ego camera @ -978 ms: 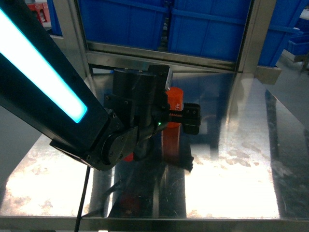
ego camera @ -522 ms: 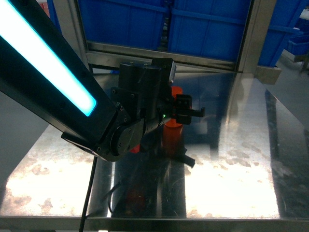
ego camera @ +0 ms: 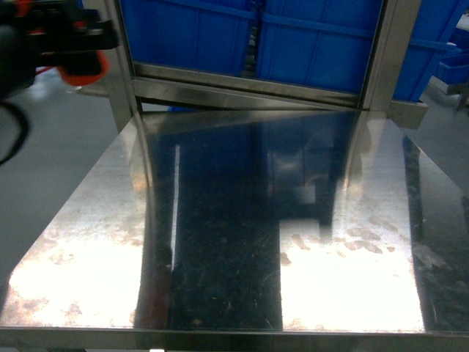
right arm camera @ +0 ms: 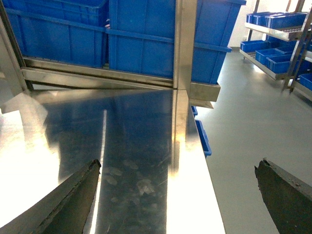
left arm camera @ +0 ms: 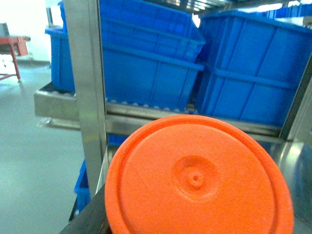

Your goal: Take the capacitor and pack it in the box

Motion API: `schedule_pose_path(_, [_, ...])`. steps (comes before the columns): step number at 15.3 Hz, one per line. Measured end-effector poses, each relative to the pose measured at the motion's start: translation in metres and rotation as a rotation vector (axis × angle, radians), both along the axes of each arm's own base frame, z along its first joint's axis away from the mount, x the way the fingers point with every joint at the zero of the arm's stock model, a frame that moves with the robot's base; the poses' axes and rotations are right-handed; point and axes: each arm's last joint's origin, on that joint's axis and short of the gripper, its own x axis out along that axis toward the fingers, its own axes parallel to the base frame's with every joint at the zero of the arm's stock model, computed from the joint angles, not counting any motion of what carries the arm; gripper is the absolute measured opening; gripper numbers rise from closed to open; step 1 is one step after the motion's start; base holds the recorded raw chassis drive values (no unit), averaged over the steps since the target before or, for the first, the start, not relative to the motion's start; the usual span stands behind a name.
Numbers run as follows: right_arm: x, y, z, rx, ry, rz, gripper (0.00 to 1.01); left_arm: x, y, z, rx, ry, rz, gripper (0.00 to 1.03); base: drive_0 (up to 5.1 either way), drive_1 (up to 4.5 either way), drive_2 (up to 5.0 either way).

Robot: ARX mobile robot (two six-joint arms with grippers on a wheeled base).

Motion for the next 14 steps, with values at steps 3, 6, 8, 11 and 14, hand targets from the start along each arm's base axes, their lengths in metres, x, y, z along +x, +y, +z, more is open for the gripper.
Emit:
schedule_pose_path(3, [0.0,0.0,0.0,0.0,0.0,0.0,0.98,-0.069,0.019,0.039,-0.017,-0.084,-0.03,0.44,0.0,0.0,0.0])
schedule_pose_path(6, [0.0,0.0,0.0,0.0,0.0,0.0,0.98,-0.066,0.018,0.04,-0.019,-0.077,-0.031,0.44,0.0,0.0,0.0])
schedule_pose_path(8, [0.0,0.0,0.0,0.0,0.0,0.0,0.98,-0.074,0.022,0.035,0.017,0.075,0.082,0.44,0.0,0.0,0.0])
schedule_pose_path(11, [0.0,0.0,0.0,0.0,-0.001,0.0,0.98,-0.108,0.04,0.013,0.046,0.136,0.147,0.44,0.0,0.0,0.0])
schedule_pose_path(14, [0.0,0.0,0.0,0.0,0.0,0.0,0.98,-0.132,0.047,-0.004,0.048,0.14,0.133,0.44,0.0,0.0,0.0])
